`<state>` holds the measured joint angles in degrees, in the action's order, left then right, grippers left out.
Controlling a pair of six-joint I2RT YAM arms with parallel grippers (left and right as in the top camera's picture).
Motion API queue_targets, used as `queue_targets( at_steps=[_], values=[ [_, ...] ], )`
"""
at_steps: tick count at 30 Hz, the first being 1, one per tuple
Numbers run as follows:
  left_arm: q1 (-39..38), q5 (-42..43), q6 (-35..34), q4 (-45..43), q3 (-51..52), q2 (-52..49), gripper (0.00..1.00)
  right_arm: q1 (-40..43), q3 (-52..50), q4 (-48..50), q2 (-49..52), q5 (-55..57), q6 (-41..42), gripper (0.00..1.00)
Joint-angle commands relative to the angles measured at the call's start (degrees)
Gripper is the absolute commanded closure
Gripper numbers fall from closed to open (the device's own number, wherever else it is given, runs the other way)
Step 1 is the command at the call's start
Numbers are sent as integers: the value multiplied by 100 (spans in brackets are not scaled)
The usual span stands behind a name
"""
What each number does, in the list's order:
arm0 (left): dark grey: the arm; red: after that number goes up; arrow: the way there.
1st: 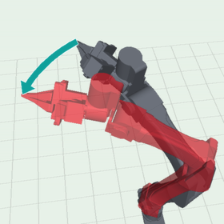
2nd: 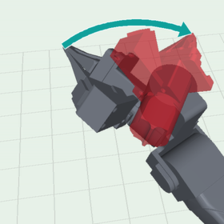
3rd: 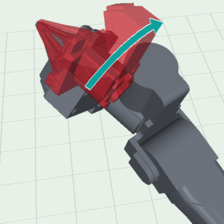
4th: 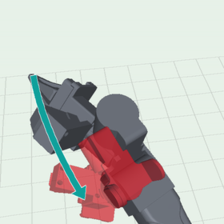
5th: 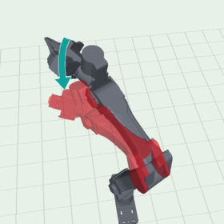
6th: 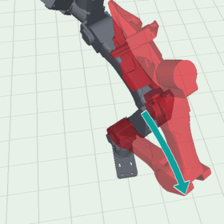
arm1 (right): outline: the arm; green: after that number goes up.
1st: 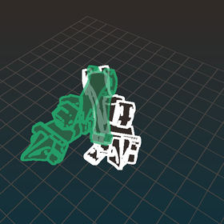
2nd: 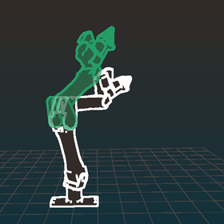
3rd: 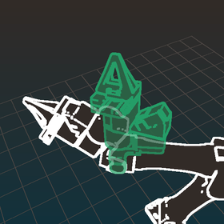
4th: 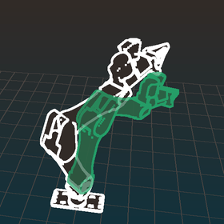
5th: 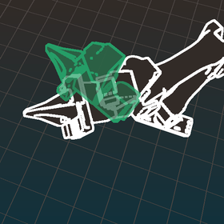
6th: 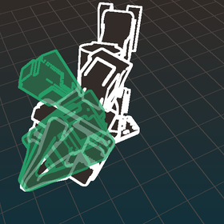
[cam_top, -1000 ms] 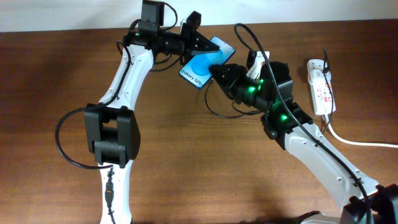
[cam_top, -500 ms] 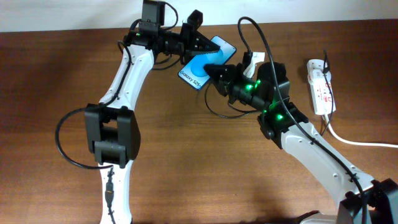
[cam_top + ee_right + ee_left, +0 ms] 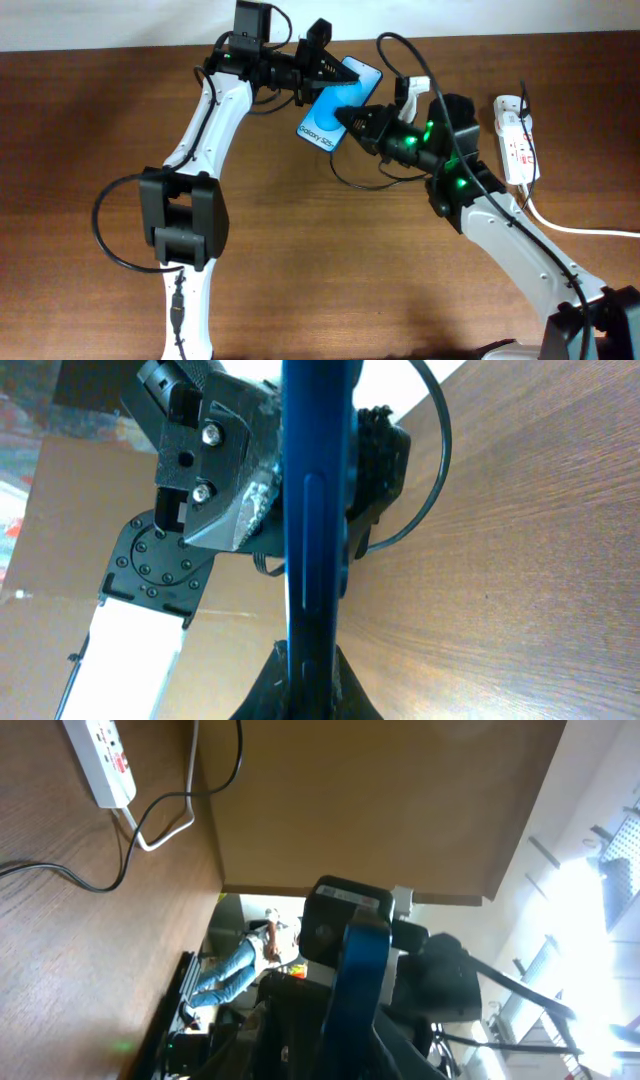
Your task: Plug charger to phone and switch on socket
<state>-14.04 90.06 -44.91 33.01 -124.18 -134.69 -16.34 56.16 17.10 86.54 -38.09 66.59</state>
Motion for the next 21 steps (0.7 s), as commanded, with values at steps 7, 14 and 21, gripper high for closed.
queue_targets(
  at_steps=[7,14,21],
  values=[
    [-15,15,848,57,-72,68,83,101,46,120,160,-444,-310,96],
    [-61,15,1867,822,-72,68,81,98,129,181,186,-656,-273,96],
    [-299,15,2280,927,-72,68,77,98,140,184,236,-785,-269,96]
  ],
)
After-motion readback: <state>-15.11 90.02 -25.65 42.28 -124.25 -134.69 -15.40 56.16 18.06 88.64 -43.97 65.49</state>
